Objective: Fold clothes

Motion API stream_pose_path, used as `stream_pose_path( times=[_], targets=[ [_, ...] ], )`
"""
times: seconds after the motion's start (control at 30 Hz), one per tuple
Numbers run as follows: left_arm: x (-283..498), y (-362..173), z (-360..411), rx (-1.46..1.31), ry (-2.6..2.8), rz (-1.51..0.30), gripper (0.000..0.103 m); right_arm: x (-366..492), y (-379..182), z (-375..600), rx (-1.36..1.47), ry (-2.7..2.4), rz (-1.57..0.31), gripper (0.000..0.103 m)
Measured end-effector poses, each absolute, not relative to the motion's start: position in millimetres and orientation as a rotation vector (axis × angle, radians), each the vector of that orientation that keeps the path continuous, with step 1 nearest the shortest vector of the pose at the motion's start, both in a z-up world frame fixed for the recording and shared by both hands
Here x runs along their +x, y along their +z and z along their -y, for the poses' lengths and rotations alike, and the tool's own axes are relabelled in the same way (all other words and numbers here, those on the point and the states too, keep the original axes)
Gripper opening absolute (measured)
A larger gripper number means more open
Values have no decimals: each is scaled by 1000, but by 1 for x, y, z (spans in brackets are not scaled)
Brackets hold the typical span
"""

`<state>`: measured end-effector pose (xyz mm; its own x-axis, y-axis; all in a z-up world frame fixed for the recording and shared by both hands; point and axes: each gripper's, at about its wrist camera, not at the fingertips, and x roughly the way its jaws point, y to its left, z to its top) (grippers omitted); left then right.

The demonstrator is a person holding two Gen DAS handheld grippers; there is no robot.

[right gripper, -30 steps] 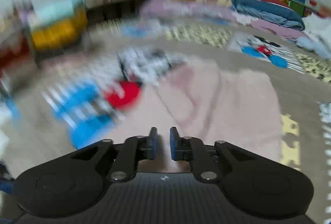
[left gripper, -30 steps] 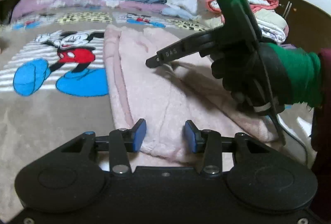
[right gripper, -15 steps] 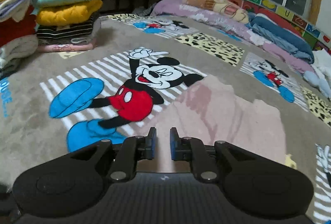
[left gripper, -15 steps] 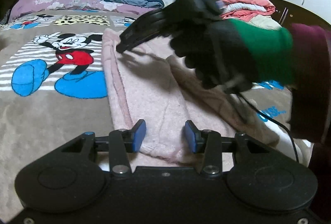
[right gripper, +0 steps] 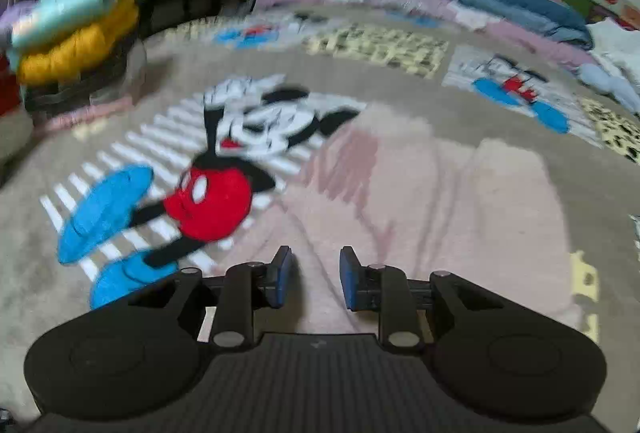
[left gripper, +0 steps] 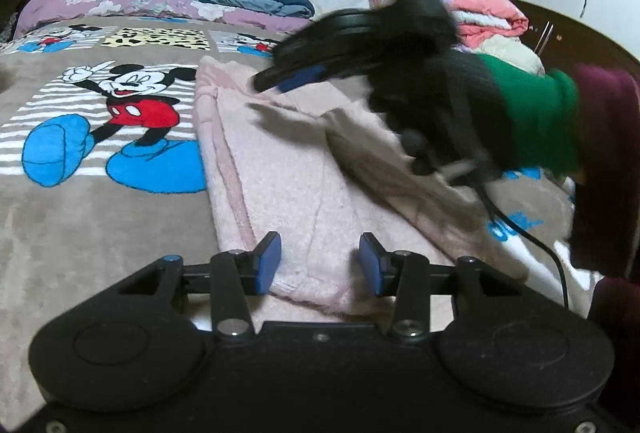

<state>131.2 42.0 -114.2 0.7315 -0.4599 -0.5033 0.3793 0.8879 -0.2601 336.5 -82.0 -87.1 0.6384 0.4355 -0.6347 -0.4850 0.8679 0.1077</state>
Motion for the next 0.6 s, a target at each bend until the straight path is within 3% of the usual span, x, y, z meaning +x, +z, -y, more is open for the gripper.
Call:
stream_pose_path(
  times=[0.2,0.6],
  targets=[
    [123,-106,-52,-191,-437,-561,41,283,-64,143,53,489,-623,30],
    [107,-104,-34,-63,-436,-538,43,148,-89,258,315,362,-533,43]
  ],
)
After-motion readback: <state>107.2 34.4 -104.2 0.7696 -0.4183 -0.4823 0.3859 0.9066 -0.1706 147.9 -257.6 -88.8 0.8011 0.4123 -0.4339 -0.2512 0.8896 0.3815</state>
